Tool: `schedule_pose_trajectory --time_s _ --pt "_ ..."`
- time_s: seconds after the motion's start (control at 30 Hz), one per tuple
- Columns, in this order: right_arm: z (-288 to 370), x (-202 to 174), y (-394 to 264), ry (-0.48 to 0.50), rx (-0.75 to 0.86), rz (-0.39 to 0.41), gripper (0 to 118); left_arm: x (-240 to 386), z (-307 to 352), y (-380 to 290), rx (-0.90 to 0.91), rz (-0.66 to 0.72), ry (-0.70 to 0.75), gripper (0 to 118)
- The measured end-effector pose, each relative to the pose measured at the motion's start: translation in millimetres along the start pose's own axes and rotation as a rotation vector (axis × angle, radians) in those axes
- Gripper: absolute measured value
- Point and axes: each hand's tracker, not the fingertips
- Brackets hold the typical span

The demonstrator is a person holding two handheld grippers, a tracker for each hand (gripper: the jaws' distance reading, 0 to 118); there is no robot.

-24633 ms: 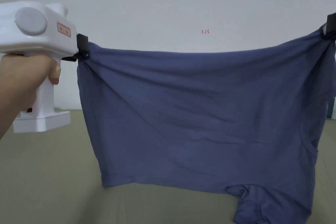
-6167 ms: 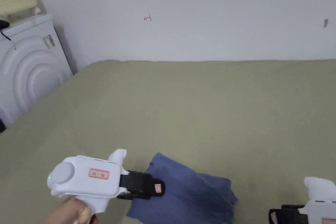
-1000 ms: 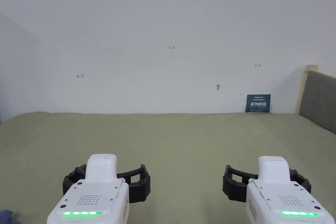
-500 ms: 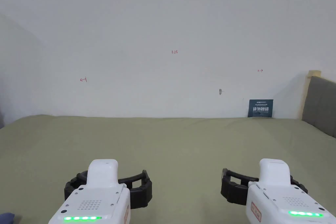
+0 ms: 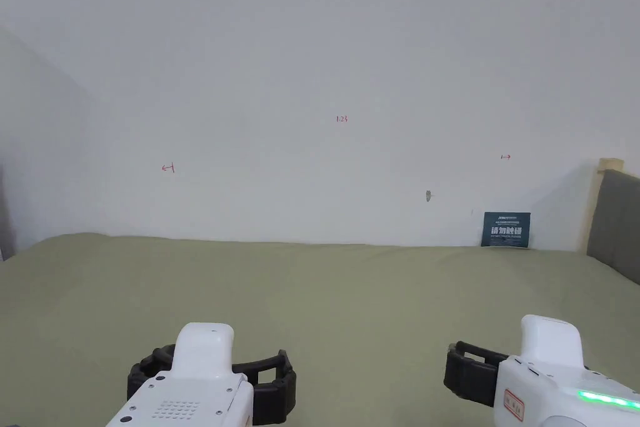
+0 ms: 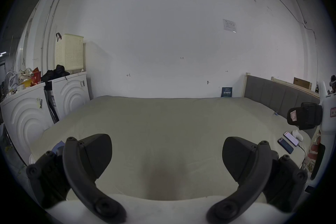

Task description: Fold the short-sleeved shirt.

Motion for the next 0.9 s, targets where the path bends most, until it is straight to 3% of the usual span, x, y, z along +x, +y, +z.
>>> schedule_pose_trajectory --time_s 0.23,0.37,0.53,0.63,0.77,0.9 --pt "-0.8 0.8 2.8 -0.003 -0.002 0.005 118 2.1 -0.2 1.5 -0.006 0.000 -0.007 118" --pt "-1.7 2.5 2.8 0.016 -0.034 -0.030 118 3.6 -1.7 -0.9 -0.017 -0.012 -0.002 118" --pt "-3.8 -0.6 2.3 0.012 -0.044 -0.005 118 1.2 -2.7 -1.1 -0.029 0.011 -0.013 118" --pt "-5.6 1.4 4.3 0.046 -0.075 -0.037 118 0.5 -3.0 -1.3 -0.028 0.005 -0.004 118" --pt "-7.6 -2.5 3.3 -0.022 -0.059 -0.009 118 -1.1 -2.1 -0.9 -0.022 0.015 -0.002 118" --pt "-5.1 -0.1 -0.2 0.017 -0.030 -0.022 118 -3.0 -3.5 1.8 -0.018 0.025 0.003 118"
